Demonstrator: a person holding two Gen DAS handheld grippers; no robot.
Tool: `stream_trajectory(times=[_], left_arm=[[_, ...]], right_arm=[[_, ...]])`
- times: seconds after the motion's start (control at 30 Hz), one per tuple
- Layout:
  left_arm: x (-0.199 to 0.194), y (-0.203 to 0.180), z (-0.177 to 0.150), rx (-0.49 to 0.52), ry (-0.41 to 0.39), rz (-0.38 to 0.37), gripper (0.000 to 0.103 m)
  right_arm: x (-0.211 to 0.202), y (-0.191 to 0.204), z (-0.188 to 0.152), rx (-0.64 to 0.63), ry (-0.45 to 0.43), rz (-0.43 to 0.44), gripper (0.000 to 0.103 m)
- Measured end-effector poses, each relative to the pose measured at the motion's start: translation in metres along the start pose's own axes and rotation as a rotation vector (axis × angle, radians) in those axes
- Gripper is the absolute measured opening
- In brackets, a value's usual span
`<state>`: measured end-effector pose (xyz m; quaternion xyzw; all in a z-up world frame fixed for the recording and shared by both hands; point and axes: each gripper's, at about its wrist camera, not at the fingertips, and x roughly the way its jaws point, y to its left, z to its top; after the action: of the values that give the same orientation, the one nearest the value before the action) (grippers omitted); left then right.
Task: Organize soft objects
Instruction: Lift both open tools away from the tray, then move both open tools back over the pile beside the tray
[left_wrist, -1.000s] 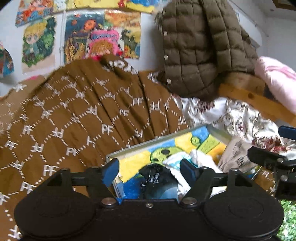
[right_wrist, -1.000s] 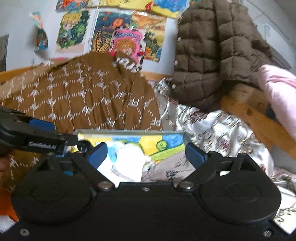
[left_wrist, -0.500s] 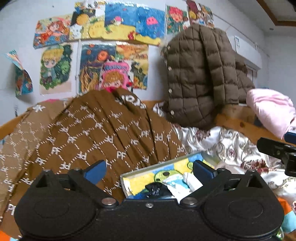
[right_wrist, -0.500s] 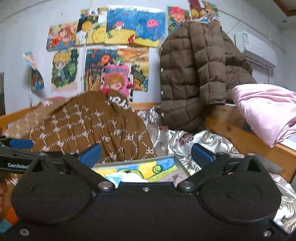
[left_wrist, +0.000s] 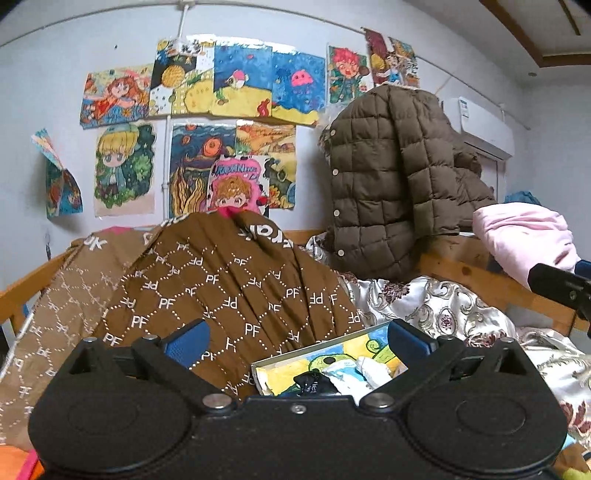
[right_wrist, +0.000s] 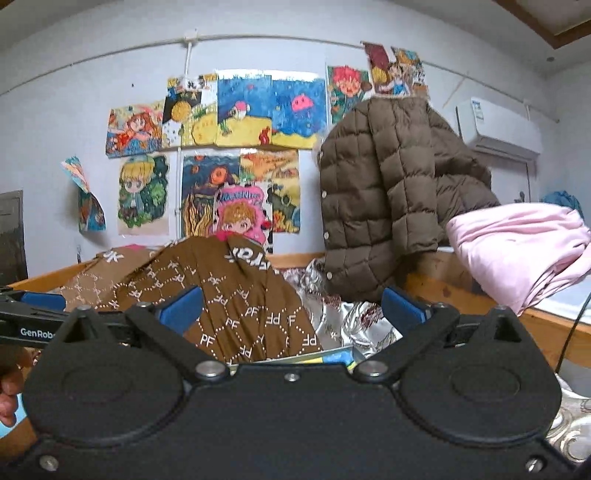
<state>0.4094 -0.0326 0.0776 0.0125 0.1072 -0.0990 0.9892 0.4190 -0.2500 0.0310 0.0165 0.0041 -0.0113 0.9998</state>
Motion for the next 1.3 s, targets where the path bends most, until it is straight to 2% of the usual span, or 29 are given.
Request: stream_trajectory(times=[0.4, 0.6, 0.73, 0.97, 1.3], left_arm=[[-0.089, 0.003, -0.018, -0.008, -0.069, 0.040, 0.102], [-0.123, 0.006, -0.037, -0.038, -0.070, 0.053, 0.102], [-0.135, 0.004, -0.057, -0.041, -0.024, 0.054, 0.102], [-0.143, -0.001, -0.091, -0.053, 0.061, 0.054, 0.102], [-0.146, -0.009, -0.135, -0.033, 0.201, 0.062, 0.102]], right_arm=[[-0.081, 0.002, -0.006, -0.003, -0.027, 0.012, 0.103], [-0.120, 0.008, -0.025, -0.011, -0.015, 0.004, 0.103], [-0.137, 0.015, -0.042, -0.013, 0.009, -0.009, 0.103], [-0.159, 0.024, -0.067, -0.011, 0.123, -0.030, 0.103], [-0.182, 0.024, -0.094, 0.001, 0.239, -0.053, 0.103]])
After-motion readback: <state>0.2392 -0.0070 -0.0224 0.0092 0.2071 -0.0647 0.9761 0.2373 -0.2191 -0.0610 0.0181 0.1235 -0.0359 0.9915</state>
